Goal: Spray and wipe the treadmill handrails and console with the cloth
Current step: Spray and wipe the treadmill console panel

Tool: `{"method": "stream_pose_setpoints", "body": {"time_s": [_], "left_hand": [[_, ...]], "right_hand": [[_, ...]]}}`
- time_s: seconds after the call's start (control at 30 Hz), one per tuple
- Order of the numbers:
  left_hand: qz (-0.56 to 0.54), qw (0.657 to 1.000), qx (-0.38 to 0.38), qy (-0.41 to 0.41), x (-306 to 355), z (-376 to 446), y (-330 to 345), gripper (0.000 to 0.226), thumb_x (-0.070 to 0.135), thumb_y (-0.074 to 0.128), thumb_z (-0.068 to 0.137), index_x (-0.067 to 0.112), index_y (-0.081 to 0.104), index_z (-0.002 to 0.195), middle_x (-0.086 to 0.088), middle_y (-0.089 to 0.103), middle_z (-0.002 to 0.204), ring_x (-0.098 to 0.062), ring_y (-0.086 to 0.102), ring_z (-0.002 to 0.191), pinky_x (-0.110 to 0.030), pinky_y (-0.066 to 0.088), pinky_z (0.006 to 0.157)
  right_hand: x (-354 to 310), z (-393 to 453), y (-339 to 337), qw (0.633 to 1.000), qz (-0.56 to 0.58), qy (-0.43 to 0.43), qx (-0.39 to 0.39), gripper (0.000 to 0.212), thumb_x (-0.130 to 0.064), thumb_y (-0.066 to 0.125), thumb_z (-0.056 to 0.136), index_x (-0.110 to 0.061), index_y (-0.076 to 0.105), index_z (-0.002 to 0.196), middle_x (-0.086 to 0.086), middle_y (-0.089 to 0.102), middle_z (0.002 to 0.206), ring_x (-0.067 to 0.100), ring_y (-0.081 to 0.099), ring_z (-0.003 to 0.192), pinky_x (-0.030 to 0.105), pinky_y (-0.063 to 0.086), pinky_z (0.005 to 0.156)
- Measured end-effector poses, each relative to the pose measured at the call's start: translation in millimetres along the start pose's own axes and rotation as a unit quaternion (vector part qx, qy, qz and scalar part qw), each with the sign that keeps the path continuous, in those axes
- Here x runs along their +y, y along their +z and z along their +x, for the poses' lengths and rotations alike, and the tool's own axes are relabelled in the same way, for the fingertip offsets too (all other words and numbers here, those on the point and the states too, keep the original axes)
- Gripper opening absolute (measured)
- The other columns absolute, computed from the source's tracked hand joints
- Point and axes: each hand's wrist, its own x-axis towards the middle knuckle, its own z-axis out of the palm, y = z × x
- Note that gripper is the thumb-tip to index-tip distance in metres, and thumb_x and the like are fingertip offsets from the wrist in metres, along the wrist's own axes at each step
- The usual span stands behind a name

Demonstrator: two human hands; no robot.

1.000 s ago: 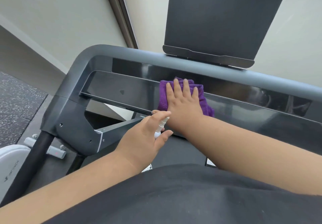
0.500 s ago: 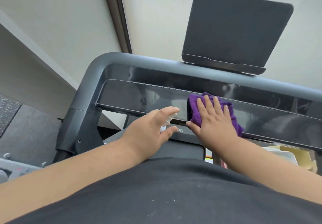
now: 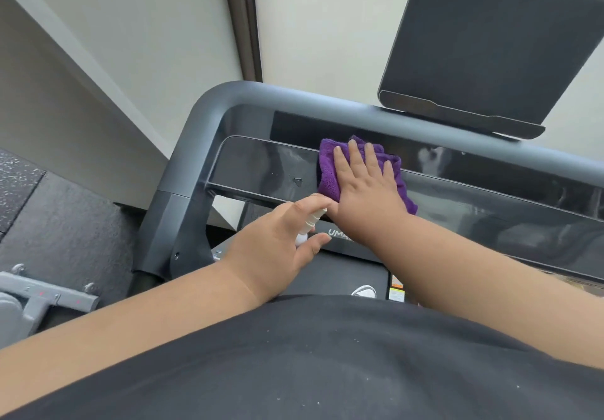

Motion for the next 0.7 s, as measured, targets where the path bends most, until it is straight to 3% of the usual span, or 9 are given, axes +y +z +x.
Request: {"method": "stream_pose_setpoints", "body": {"time_s": [0.2, 0.33, 0.5, 0.7], "left_hand": [[-0.004, 1.000, -0.001, -0.011, -3.7, 0.9, -5.0, 0.047, 0.048, 0.057, 0.092, 0.047, 0.036, 0.134, 0.010, 0.062, 0.108, -0.010, 0.062, 0.091, -0.028, 0.049, 0.080], [-0.010, 0.999, 0.019, -0.033, -14.3, -4.9, -11.3, 0.049, 0.041, 0.063, 0.094, 0.045, 0.038, 0.136, 0.012, 0.060, 0.110, -0.011, 0.063, 0.092, -0.022, 0.046, 0.078], [-0.004, 0.995, 0.053, -0.081, -29.5, -20.7, -26.4, 0.047, 0.048, 0.056, 0.091, 0.049, 0.038, 0.134, 0.022, 0.054, 0.104, 0.001, 0.053, 0.091, -0.001, 0.036, 0.078], [0.011, 0.991, 0.055, -0.118, -37.5, -32.9, -37.4, 0.047, 0.047, 0.059, 0.090, 0.052, 0.037, 0.132, 0.027, 0.052, 0.100, 0.006, 0.056, 0.088, 0.001, 0.035, 0.076]], "right_hand": [[25.3, -39.1, 9.5, 0.999, -0.028, 0.002, 0.016, 0.105, -0.091, 0.007, 0.077, -0.025, 0.000, 0.158, 0.003, -0.004, 0.167, 0.026, -0.008, 0.152, 0.054, 0.006, 0.121], [9.0, -27.9, 7.1, 0.999, -0.044, 0.019, 0.015, 0.103, -0.088, 0.006, 0.079, -0.022, 0.001, 0.158, 0.007, -0.002, 0.167, 0.031, -0.006, 0.152, 0.057, 0.007, 0.120], [-48.6, 15.9, 1.1, 0.995, -0.045, -0.088, 0.003, 0.097, -0.082, 0.003, 0.082, -0.021, -0.003, 0.158, 0.009, -0.007, 0.166, 0.036, -0.011, 0.151, 0.061, -0.001, 0.118], [-113.3, 57.3, -5.8, 0.983, -0.067, -0.171, 0.001, 0.093, -0.080, 0.006, 0.087, -0.020, -0.006, 0.157, 0.010, -0.008, 0.166, 0.036, -0.013, 0.150, 0.063, -0.002, 0.117]]}}
